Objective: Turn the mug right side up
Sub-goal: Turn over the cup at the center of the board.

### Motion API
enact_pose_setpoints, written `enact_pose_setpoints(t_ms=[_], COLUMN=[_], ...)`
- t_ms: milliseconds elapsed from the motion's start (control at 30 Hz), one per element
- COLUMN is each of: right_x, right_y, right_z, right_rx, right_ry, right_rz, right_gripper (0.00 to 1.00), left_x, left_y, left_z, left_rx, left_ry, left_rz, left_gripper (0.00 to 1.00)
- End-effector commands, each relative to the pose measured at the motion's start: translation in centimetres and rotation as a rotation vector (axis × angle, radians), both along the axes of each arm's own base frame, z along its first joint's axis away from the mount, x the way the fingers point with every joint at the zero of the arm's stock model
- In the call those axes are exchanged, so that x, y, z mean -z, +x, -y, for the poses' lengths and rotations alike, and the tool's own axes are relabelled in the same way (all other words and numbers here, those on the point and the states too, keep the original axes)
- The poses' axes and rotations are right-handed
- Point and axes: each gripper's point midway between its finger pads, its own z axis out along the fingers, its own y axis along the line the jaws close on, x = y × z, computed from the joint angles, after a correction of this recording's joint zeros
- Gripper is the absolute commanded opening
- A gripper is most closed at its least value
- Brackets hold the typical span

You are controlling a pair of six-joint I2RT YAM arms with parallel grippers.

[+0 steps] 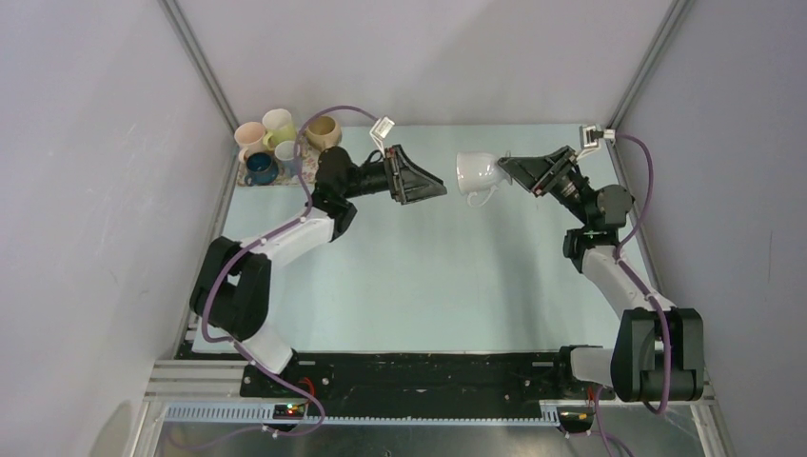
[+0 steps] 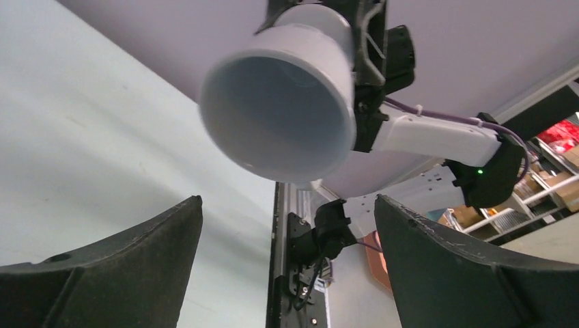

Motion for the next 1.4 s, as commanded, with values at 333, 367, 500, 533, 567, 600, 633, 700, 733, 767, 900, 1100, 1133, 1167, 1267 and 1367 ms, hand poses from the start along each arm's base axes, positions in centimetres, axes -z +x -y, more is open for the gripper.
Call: enact_pose_setpoints(t_ms=[333, 367, 500, 533, 567, 600, 633, 700, 733, 767, 900, 1100, 1133, 1167, 1267, 1367], right_x=[-2.7, -2.6, -2.6, -2.6, -2.6, -2.6, -2.6, -2.6, -2.7, -2.8, -3.3, -3.5, -3.4, -3.2, -2.8, -2.6], right_y=[-0.3, -0.3, -0.1, -0.1, 0.0, 0.0, 0.0, 0.2, 0.4, 0.4, 0.4, 0.3, 0.4, 0.5, 0.5, 0.5], right_z=[-0.1, -0.2, 0.0, 0.0, 0.1, 0.1, 0.2, 0.5, 0.9, 1.1, 2.1, 2.3, 2.2, 2.1, 1.1, 0.3], right_rx=[0.074, 0.074, 0.081, 0.084, 0.09, 0.092, 0.1, 0.115, 0.125, 0.13, 0.154, 0.161, 0.161, 0.161, 0.156, 0.14], right_ry=[0.098, 0.099, 0.1, 0.1, 0.098, 0.096, 0.091, 0.09, 0.091, 0.096, 0.104, 0.111, 0.113, 0.109, 0.1, 0.099], right_rz=[0.067, 0.066, 0.075, 0.077, 0.082, 0.085, 0.092, 0.093, 0.094, 0.094, 0.102, 0.098, 0.093, 0.089, 0.095, 0.094], right_gripper=[0.0, 0.0, 0.0, 0.0, 0.0, 0.0, 0.0, 0.0, 0.0, 0.0, 0.0, 0.0, 0.0, 0.0, 0.0, 0.0], left_x=[-3.2, -3.0, -2.6, -2.4, -2.2, -2.2, -2.0, -1.8, -1.8, -1.7, -1.3, -1.2, -1.2, -1.2, -0.9, -0.8], left_y=[-4.0, -4.1, -4.5, -4.4, -4.5, -4.5, -4.5, -4.6, -4.6, -4.6, -4.6, -4.6, -4.6, -4.8, -5.0, -5.5], left_z=[2.4, 2.5, 2.9, 2.9, 2.9, 3.0, 3.0, 3.0, 2.9, 2.9, 2.9, 2.9, 3.0, 3.1, 3.5, 4.1], left_rx=[0.136, 0.143, 0.151, 0.15, 0.148, 0.147, 0.148, 0.149, 0.148, 0.147, 0.139, 0.135, 0.135, 0.139, 0.152, 0.175], left_ry=[-0.164, -0.164, -0.159, -0.157, -0.156, -0.155, -0.153, -0.149, -0.149, -0.148, -0.143, -0.142, -0.143, -0.142, -0.139, -0.137], left_rz=[0.067, 0.063, 0.061, 0.059, 0.057, 0.055, 0.055, 0.057, 0.059, 0.06, 0.059, 0.054, 0.055, 0.053, 0.04, 0.033], left_gripper=[0.98, 0.98, 0.98, 0.98, 0.98, 0.98, 0.98, 0.98, 0.98, 0.98, 0.98, 0.98, 0.98, 0.98, 0.98, 0.98])
